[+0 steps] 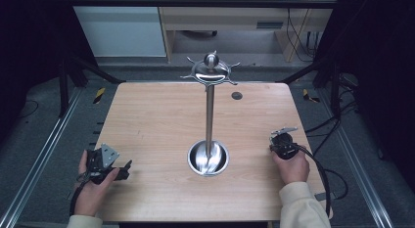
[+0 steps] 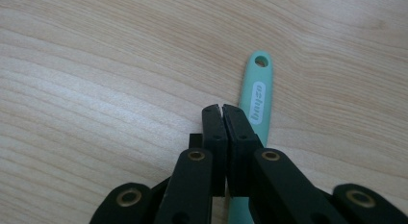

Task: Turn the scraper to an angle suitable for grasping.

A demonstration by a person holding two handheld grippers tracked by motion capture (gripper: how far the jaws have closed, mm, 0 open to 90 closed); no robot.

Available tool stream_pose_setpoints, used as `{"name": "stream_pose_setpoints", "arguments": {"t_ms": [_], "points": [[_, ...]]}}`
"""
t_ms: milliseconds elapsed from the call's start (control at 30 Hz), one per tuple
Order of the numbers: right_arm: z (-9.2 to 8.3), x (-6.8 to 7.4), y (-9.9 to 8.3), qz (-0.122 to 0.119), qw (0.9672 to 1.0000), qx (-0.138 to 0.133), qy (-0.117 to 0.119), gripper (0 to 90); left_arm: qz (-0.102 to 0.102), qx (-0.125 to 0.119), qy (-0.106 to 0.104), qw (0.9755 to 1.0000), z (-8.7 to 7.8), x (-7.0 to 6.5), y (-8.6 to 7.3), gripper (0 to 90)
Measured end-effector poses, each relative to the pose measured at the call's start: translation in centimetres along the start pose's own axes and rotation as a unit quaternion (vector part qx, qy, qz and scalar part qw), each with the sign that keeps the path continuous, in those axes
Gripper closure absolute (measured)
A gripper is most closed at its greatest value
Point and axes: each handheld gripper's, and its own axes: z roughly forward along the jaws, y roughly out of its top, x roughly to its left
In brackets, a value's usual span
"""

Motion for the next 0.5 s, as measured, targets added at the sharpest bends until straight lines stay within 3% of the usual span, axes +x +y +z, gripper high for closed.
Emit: {"name": "stream_pose_setpoints", "arguments": {"t_ms": [500], "points": [[-0.12, -0.84, -0.37, 0.028, 0.9996, -0.001, 0.0, 88.4, 0.019, 0.004, -0.009, 0.9998, 0.29, -0.82, 0.36, 3.3]]}}
